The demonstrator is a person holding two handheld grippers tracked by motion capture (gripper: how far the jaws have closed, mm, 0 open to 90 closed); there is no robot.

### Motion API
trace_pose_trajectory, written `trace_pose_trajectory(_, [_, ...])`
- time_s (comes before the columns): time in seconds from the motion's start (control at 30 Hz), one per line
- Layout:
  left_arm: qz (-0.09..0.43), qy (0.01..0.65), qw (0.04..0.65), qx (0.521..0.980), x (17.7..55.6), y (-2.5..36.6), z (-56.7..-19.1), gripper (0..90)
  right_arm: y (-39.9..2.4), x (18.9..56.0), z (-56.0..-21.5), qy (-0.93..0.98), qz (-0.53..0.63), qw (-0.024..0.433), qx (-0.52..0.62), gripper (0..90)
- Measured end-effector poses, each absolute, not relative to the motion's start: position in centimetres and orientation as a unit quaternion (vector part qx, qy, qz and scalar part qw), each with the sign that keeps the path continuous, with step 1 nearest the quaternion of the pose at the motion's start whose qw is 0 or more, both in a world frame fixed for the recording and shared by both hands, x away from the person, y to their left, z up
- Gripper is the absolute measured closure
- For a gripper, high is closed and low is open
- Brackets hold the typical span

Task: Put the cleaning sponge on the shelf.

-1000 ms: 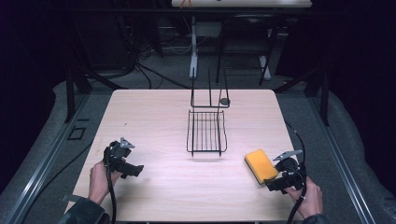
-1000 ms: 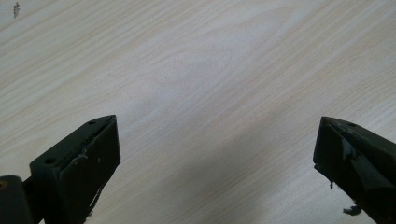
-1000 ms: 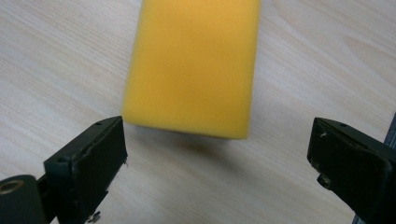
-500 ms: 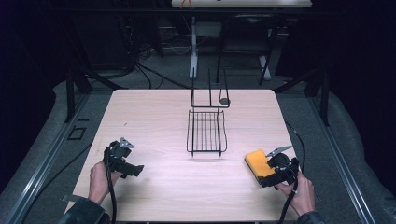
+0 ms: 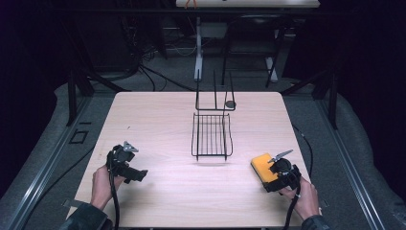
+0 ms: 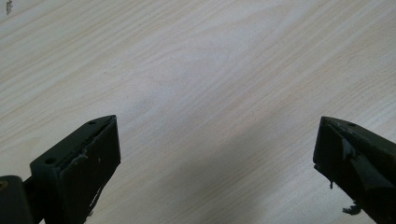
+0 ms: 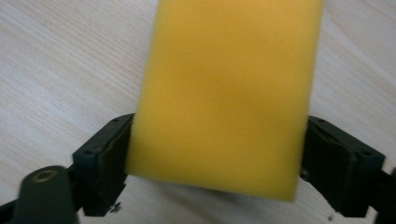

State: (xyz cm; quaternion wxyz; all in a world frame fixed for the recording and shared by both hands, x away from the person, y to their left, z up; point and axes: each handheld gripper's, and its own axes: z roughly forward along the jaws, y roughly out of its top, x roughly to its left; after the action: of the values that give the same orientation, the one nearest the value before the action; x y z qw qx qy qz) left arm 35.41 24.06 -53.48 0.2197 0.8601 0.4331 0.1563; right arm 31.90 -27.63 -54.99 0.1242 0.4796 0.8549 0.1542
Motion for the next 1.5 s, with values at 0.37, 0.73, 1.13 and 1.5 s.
trace_pose_trajectory(0.37, [0.155,0.432,0.218,0.861,35.3,24.0,-53.5,1.7,-27.7,31.6,-54.4,0.854,0.159,0.14,0.476,21.3])
trace_pose_trajectory(0.73, [0.157,0.432,0.216,0.861,35.3,24.0,-53.5,2.7,-27.8,31.4,-53.8,0.854,0.168,0.141,0.471,21.8])
trace_pose_trajectory(1.13, [0.155,0.425,0.214,0.866,35.4,24.0,-53.5,3.1,-27.8,31.2,-53.5,0.857,0.168,0.146,0.464,22.1])
trace_pose_trajectory(1.5, [0.156,0.426,0.209,0.866,35.4,23.9,-53.5,3.1,-27.6,31.1,-52.9,0.856,0.178,0.145,0.463,22.4])
